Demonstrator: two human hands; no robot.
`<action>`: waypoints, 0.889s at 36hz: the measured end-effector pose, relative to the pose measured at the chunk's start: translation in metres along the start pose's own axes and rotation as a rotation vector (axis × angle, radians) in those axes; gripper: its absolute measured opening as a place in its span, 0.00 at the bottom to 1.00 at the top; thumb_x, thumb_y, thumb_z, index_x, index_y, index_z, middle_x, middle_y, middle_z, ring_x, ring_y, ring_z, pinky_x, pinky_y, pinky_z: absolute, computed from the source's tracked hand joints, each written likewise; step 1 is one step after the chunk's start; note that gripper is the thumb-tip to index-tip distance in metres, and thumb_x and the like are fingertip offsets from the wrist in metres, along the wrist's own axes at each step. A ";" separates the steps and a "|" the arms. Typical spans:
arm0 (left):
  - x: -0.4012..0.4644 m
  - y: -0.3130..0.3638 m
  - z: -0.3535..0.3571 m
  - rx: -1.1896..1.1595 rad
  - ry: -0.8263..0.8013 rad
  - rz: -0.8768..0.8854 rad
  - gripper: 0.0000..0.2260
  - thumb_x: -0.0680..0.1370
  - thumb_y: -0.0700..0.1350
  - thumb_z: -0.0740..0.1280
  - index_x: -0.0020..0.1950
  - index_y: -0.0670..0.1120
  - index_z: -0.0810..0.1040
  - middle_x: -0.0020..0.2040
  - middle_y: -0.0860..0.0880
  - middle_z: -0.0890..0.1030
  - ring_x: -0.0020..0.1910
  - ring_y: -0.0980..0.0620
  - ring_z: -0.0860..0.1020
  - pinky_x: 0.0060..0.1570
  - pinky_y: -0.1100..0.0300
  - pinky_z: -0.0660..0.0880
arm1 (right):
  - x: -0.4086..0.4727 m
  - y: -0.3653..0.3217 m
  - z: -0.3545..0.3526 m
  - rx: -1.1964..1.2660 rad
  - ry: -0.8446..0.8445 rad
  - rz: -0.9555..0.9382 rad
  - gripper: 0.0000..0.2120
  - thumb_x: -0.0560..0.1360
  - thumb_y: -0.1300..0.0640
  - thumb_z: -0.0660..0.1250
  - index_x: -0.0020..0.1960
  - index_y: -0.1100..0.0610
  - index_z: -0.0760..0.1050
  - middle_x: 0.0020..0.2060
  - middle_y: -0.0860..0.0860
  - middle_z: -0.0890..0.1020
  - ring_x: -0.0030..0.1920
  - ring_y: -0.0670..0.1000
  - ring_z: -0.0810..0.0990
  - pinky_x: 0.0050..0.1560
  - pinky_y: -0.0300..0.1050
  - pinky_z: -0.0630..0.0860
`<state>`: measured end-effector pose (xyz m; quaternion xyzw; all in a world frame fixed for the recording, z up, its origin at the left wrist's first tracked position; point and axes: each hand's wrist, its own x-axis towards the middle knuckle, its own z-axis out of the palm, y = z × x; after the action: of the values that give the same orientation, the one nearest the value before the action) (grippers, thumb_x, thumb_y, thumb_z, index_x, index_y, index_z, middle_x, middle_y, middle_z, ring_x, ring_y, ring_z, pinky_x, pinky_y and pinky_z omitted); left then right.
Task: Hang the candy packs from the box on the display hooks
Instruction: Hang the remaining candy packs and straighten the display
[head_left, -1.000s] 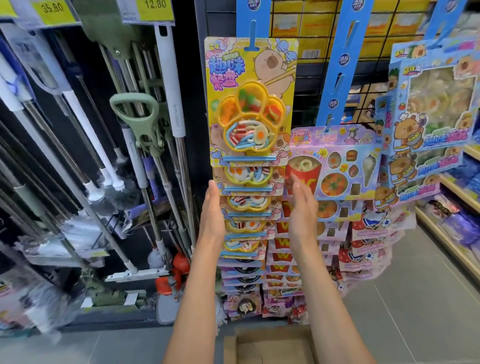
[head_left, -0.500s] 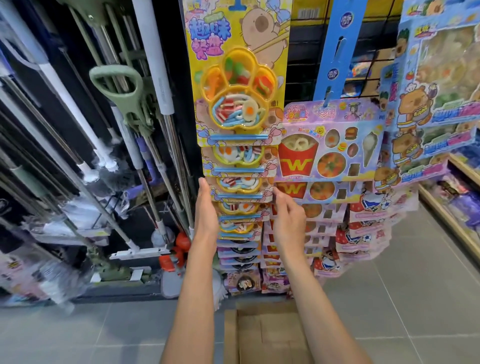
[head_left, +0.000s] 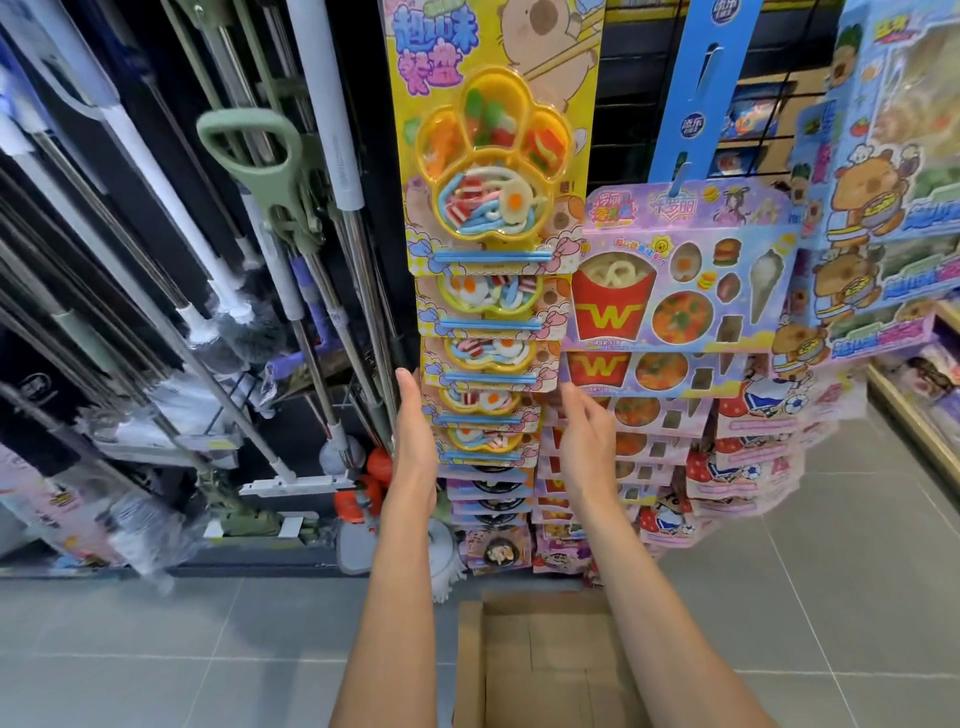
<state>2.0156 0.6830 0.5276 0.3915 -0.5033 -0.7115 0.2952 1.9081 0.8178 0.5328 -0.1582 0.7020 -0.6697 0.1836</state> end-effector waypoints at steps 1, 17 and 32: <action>0.001 -0.004 0.000 -0.001 -0.010 -0.016 0.44 0.65 0.83 0.53 0.76 0.63 0.65 0.75 0.56 0.70 0.75 0.50 0.66 0.74 0.41 0.61 | 0.000 0.006 0.002 -0.029 0.009 0.025 0.19 0.83 0.42 0.54 0.56 0.49 0.81 0.52 0.46 0.84 0.56 0.47 0.80 0.61 0.54 0.75; 0.001 -0.042 -0.012 0.095 0.002 -0.159 0.52 0.59 0.86 0.50 0.78 0.60 0.61 0.78 0.56 0.64 0.77 0.52 0.63 0.77 0.43 0.57 | -0.014 0.038 0.004 -0.069 -0.177 0.226 0.39 0.76 0.25 0.42 0.80 0.45 0.56 0.78 0.45 0.63 0.78 0.48 0.60 0.78 0.54 0.56; -0.007 -0.047 -0.012 0.206 -0.043 -0.218 0.54 0.60 0.85 0.46 0.81 0.59 0.52 0.81 0.54 0.55 0.80 0.49 0.55 0.78 0.44 0.51 | -0.003 0.078 0.001 -0.071 -0.260 0.306 0.51 0.65 0.15 0.43 0.81 0.40 0.48 0.80 0.42 0.55 0.80 0.48 0.54 0.79 0.61 0.53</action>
<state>2.0285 0.6979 0.4827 0.4569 -0.5343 -0.6922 0.1636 1.9136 0.8224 0.4551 -0.1413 0.7112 -0.5830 0.3665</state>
